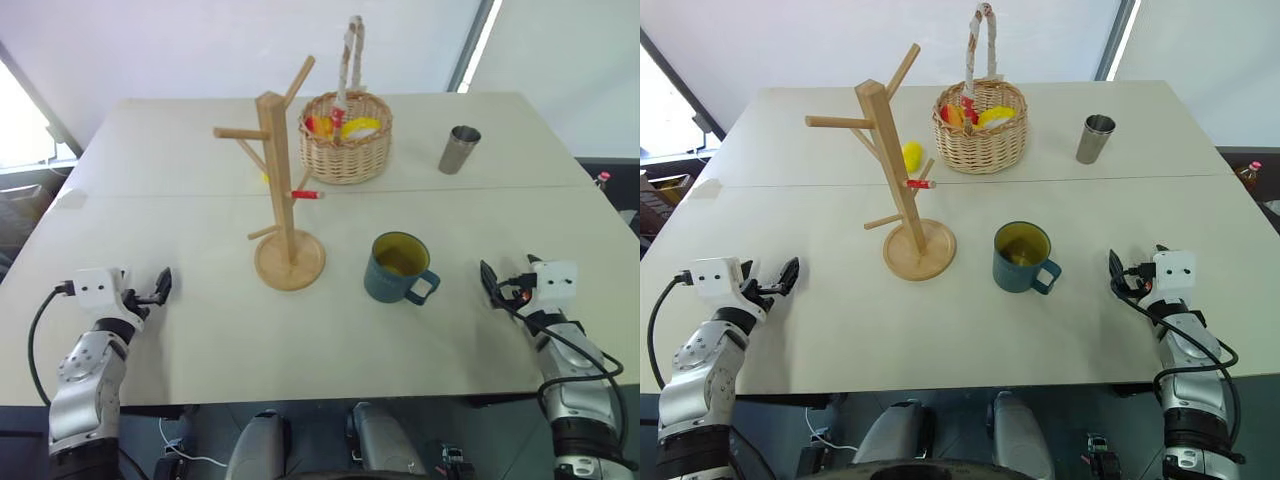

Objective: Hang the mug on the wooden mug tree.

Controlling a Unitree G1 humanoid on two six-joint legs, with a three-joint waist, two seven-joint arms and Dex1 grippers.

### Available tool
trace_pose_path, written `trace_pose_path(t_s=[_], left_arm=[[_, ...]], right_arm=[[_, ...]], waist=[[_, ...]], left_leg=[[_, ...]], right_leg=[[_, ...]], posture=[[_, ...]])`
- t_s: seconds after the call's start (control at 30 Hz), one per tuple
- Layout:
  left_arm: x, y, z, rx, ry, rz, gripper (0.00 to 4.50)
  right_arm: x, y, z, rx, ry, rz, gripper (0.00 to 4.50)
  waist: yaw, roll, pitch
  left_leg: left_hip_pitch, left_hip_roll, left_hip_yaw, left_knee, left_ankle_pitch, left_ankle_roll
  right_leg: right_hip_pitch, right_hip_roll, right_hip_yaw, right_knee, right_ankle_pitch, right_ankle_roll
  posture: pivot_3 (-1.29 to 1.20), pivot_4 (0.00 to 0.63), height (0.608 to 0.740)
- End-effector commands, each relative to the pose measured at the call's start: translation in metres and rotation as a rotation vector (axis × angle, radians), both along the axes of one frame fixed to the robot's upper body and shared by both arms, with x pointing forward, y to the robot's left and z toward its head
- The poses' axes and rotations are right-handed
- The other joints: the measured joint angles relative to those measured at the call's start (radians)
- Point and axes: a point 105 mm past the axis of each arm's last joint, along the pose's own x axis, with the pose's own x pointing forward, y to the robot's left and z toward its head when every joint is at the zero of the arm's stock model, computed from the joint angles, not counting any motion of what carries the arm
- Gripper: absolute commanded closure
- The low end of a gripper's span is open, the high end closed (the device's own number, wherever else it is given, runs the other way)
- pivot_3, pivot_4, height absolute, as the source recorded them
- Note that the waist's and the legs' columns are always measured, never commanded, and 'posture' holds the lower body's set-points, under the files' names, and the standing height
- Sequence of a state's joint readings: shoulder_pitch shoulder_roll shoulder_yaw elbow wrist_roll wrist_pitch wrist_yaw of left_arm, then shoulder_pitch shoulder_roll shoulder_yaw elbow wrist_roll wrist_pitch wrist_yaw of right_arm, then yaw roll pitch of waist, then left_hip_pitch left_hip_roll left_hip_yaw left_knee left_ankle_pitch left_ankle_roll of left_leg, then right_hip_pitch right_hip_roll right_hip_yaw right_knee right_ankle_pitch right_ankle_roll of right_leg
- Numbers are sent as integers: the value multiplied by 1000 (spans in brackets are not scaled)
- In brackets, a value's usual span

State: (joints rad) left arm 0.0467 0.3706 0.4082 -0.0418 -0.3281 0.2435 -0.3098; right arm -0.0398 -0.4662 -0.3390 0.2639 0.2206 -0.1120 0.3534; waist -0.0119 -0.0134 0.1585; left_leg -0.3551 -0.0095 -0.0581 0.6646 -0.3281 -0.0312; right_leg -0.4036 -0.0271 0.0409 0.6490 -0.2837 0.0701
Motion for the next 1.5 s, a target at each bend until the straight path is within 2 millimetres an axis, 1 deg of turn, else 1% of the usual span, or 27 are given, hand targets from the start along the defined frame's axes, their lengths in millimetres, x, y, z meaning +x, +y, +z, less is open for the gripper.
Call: trace_pose_path(t_s=[0.03, 0.13, 0.23, 0.33, 0.43, 0.53, 0.6, 0.63, 0.7, 0.77, 0.83, 0.93, 1.03, 1.17, 1.33, 1.5], left_arm=[[-1, -12, 15, 20, -68, -100, 0], [0, -25, 17, 18, -76, -188, 0], [-2, -45, 18, 46, -71, -341, 0], [-12, -69, 21, 90, -78, -528, 0], [-22, -86, 23, 125, -83, -676, 0], [-35, -109, 22, 150, -65, -842, 0], [-39, -119, 23, 162, -61, -909, 0], [-41, -122, 23, 166, -61, -928, 0], [-46, -139, 28, 168, -76, -1011, 0], [-51, -149, 30, 167, -84, -1061, 0], [-59, -162, 31, 173, -85, -1130, 0], [-67, -175, 32, 177, -87, -1197, 0], [-72, -181, 31, 181, -80, -1239, 0], [-76, -190, 29, 188, -74, -1287, 0], [-77, -195, 29, 187, -78, -1295, 0], [-77, -198, 31, 186, -84, -1302, 0]], right_arm=[[-8, 11, 13, 3, -42, 46, 47], [-18, 25, 16, -7, -33, 125, 47], [-36, 47, 19, -7, -10, 258, 47], [-57, 74, 16, -6, 39, 389, 47], [-70, 97, 9, -13, 88, 477, 47], [-74, 121, 1, -43, 107, 539, 47], [-71, 127, 1, -38, 94, 530, 47], [-69, 129, 2, -34, 87, 521, 47], [-61, 134, 3, -15, 58, 487, 47], [-57, 135, 4, 4, 43, 463, 47], [-53, 131, 3, 24, 33, 422, 47], [-49, 122, 5, 45, 14, 361, 47], [-47, 114, 6, 64, 3, 325, 47], [-48, 110, 7, 58, -5, 320, 47], [-46, 108, 10, 59, -13, 307, 47], [-42, 112, 11, 66, -16, 304, 47]], waist=[[0, 0, 0], [1, 0, 0], [1, 1, 0], [0, 1, 0], [-3, 1, 0], [-1, 1, 0], [1, 1, 0], [1, 1, 0], [1, 1, 0], [1, 1, 0], [2, 1, 0], [1, 2, 0], [1, 2, 0], [0, 2, 0], [0, 2, 0], [0, 2, 0]], left_leg=[[0, 0, 0, 0, 0, 0], [0, 0, 0, 0, 0, 0], [0, 0, 0, 0, 0, 0], [0, 0, 0, -1, 0, 0], [0, 1, 0, -1, 0, 0], [0, 1, 0, -1, 0, 0], [0, 1, 0, -1, 0, 0], [0, 1, 0, -1, 0, 0], [0, 1, 0, 0, 0, 0], [0, 1, 0, 0, 0, 0], [0, 1, 0, 0, 0, 0], [-1, 1, 0, -1, 0, 0], [0, 1, 0, -1, 0, 0], [0, 1, 0, -1, 0, 0], [0, 1, 0, -1, 0, 0], [0, 1, 0, -1, 0, 0]], right_leg=[[0, 0, 0, 0, 0, 0], [0, 0, 0, 0, 0, 0], [0, 0, 0, 0, 0, 0], [0, 0, 0, 0, 0, 0], [0, 0, 0, -1, 0, -1], [0, -1, 1, -1, -2, -4], [0, 0, 0, -1, -2, -4], [0, -1, 1, -1, -2, -4], [0, 0, 1, -1, -2, -4], [0, 0, 0, -1, -2, -4], [0, 0, 0, -1, -2, -4], [0, 0, 0, -2, -1, -1], [0, 0, 0, -2, -1, -2], [0, 1, 0, -1, -2, -3], [0, 1, 0, -1, -1, -1], [0, 1, 0, -1, -1, -1]], posture=[[0, 150, 740], [0, 150, 740], [0, 150, 740], [0, 150, 740], [0, 150, 740], [0, 150, 740], [0, 150, 740], [0, 150, 740], [0, 150, 740], [0, 150, 740], [0, 150, 740], [0, 150, 740], [0, 150, 740], [0, 150, 740], [0, 150, 740], [0, 150, 740]])
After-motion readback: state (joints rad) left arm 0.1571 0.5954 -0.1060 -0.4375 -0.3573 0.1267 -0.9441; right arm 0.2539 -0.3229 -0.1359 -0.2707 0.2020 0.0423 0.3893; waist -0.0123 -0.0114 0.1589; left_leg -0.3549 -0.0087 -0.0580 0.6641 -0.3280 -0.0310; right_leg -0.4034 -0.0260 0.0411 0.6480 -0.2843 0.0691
